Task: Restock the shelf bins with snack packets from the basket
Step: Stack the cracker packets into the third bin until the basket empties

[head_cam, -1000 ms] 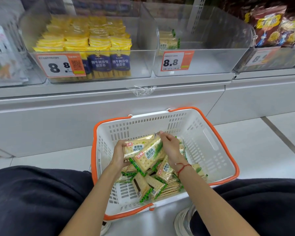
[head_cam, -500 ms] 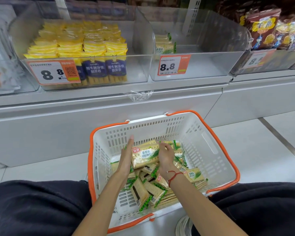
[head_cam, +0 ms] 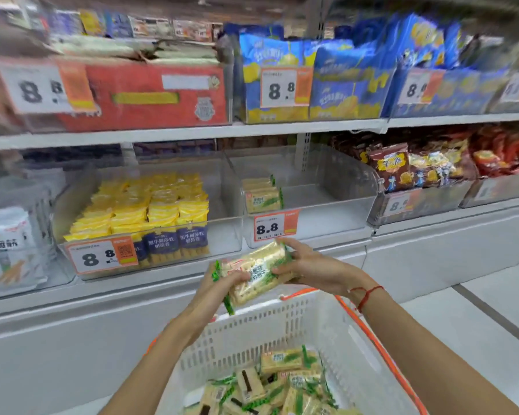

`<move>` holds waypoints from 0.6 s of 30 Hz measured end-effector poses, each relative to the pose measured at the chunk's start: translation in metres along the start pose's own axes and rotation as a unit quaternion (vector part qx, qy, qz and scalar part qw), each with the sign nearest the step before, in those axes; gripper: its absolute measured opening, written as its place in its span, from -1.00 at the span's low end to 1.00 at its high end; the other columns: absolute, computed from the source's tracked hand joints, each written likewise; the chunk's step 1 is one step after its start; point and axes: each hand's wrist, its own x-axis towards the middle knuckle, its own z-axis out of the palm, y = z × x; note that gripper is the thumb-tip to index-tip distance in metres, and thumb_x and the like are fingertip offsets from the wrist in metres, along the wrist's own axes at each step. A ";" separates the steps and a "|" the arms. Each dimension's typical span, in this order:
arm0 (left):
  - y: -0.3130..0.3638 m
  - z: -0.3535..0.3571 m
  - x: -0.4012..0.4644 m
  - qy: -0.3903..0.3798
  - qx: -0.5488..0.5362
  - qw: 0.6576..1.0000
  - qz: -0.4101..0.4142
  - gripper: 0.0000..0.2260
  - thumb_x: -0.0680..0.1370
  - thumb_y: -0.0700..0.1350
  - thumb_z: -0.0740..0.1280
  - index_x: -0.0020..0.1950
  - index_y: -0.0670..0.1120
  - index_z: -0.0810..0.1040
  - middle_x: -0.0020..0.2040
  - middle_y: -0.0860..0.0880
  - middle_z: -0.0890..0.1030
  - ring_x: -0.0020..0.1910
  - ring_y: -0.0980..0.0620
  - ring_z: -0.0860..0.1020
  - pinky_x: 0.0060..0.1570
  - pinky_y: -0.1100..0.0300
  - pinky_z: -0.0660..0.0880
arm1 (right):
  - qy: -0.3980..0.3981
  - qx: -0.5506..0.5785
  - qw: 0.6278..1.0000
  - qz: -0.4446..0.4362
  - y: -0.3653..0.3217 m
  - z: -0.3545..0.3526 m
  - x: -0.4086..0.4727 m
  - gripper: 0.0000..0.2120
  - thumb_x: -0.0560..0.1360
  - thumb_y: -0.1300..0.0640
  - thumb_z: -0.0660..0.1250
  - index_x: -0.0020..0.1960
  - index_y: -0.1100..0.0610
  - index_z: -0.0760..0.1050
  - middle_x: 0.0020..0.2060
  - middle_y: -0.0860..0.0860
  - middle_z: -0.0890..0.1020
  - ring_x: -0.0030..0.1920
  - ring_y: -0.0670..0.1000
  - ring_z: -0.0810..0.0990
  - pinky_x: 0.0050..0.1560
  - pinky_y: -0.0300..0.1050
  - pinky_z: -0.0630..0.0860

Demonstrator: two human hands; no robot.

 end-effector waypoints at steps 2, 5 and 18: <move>0.031 -0.001 0.007 0.013 0.030 0.997 0.075 -0.56 0.31 0.03 0.57 0.11 0.05 0.50 0.06 -0.01 0.61 0.00 0.08 0.58 -0.11 0.33 0.47 | 0.014 -0.033 0.997 -0.067 -0.022 -0.017 -0.003 -0.33 0.46 0.41 0.35 0.44 0.03 0.18 0.16 0.02 0.46 0.01 -0.01 0.60 -0.02 -0.18 0.60; 0.072 0.002 0.023 0.010 0.118 0.977 0.175 -0.41 0.18 0.08 0.62 0.14 0.09 0.50 0.05 0.08 0.61 0.01 0.12 0.58 -0.10 0.39 0.49 | 0.055 -0.084 0.984 -0.150 -0.051 -0.041 0.001 -0.15 0.41 0.39 0.42 0.50 -0.05 0.08 0.28 -0.03 0.36 0.15 -0.04 0.53 -0.07 -0.29 0.57; 0.160 0.036 0.163 0.107 0.595 0.733 0.312 -0.45 0.42 0.22 0.41 0.31 0.10 0.31 0.09 0.09 0.51 0.16 -0.01 0.47 0.11 0.09 0.33 | 0.211 -0.270 0.880 -0.329 -0.069 -0.136 0.115 -0.03 0.30 0.22 0.56 0.47 -0.11 0.02 0.31 -0.04 0.27 0.34 -0.08 0.30 0.39 -0.06 0.28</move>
